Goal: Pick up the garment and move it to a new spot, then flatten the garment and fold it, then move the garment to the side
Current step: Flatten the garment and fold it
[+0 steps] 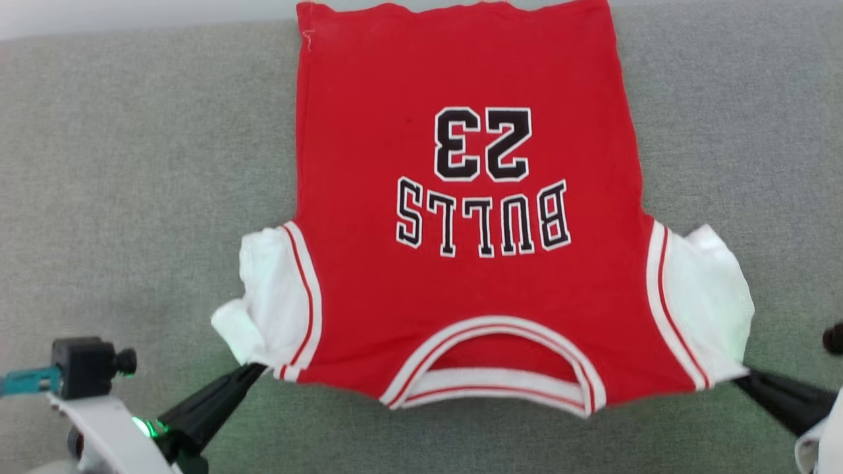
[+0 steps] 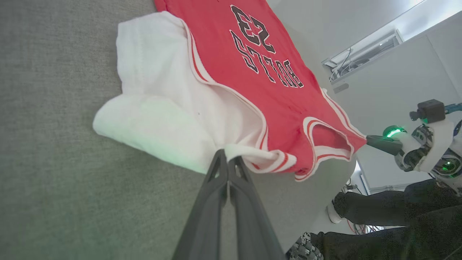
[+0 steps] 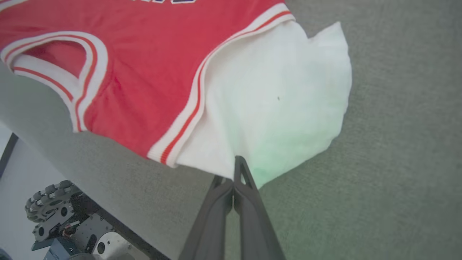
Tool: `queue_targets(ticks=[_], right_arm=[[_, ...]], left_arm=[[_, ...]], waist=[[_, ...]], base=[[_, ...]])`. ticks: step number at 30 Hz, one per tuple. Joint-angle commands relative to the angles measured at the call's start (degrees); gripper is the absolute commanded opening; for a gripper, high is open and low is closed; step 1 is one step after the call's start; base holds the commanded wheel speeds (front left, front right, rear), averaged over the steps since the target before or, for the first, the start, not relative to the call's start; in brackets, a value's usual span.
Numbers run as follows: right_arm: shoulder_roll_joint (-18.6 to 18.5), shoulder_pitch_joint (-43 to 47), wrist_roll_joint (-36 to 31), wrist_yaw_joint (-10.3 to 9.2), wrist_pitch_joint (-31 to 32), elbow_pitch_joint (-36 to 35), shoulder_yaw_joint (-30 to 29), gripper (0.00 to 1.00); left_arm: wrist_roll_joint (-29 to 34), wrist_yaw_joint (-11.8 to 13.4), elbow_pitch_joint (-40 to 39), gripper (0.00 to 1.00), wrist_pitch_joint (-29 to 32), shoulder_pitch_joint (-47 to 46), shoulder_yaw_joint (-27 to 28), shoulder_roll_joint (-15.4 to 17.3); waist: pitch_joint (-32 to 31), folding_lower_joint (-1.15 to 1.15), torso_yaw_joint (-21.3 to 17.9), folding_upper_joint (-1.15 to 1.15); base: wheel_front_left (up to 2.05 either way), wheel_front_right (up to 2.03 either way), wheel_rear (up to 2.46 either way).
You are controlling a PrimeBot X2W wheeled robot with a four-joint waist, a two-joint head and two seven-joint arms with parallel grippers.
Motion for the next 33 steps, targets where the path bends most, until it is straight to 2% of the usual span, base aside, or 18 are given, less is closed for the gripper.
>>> queue_targets(ticks=[1, 6, 10, 13, 18, 21, 26, 30, 33], right_arm=[[1.1, 3.7, -1.0, -0.09, 1.9, -2.0, -2.9, 0.0], [4.8, 10.9, -4.7, -0.09, 7.3, -7.9, -10.5, 0.0], [8.5, 10.6, -7.6, -0.09, 11.3, -10.8, -13.0, 0.0], [10.1, 7.8, -9.2, -0.09, 14.0, -9.6, -11.4, 0.0], [10.8, 3.1, -12.1, -0.09, 15.8, -3.7, -6.8, 0.0], [11.0, 1.7, -13.4, -0.09, 15.0, 0.2, -3.5, 0.0], [9.7, -0.1, -17.5, -0.16, 12.8, 5.4, 1.3, 0.0], [10.8, -1.9, -19.0, -0.23, 10.6, 9.6, 5.2, 0.0], [11.8, -3.6, -18.3, -0.23, 8.5, 10.8, 7.0, 0.0]], left_arm=[[-1.2, -0.1, -1.8, 0.0, -0.3, 1.9, 0.6, 1.3], [-1.5, -0.1, -5.2, 0.0, -0.4, 4.5, 1.1, 3.1], [0.3, -0.1, -3.8, 0.0, 1.1, 2.6, 0.7, 1.0], [1.8, -0.1, -0.7, 0.0, 3.8, -0.2, 0.2, -1.6], [5.3, -0.1, 6.2, 0.0, 7.0, -4.1, -1.7, -7.4], [6.3, -0.1, 9.3, 0.0, 7.6, -5.0, -2.8, -10.6], [8.7, 0.2, 15.1, 0.0, 8.0, -5.4, -4.7, -13.3], [10.3, 0.4, 20.2, 0.0, 8.1, -4.9, -6.6, -16.7], [10.6, 0.4, 22.6, 0.0, 7.8, -4.8, -7.0, -18.1]], waist=[[0.0, 0.0, 0.1, 0.0], [0.4, 0.0, 0.4, 0.0], [1.0, 0.0, 0.8, 0.0], [1.2, 0.0, 1.2, 0.0], [1.7, 0.0, 1.9, 0.0], [2.1, 0.0, 2.2, 0.0], [2.7, 0.0, 2.4, 0.0], [2.7, 0.0, 2.1, 0.0], [2.7, 0.0, 1.8, 0.0]], base=[[0.0, 0.0, 0.0], [0.0, 0.0, 0.0], [0.0, 0.0, 0.0], [0.0, 0.0, 0.0], [0.0, 0.0, 0.0], [0.0, 0.0, 0.0], [0.0, 0.0, 0.0], [0.0, 0.0, 0.0], [0.0, 0.0, 0.0]])
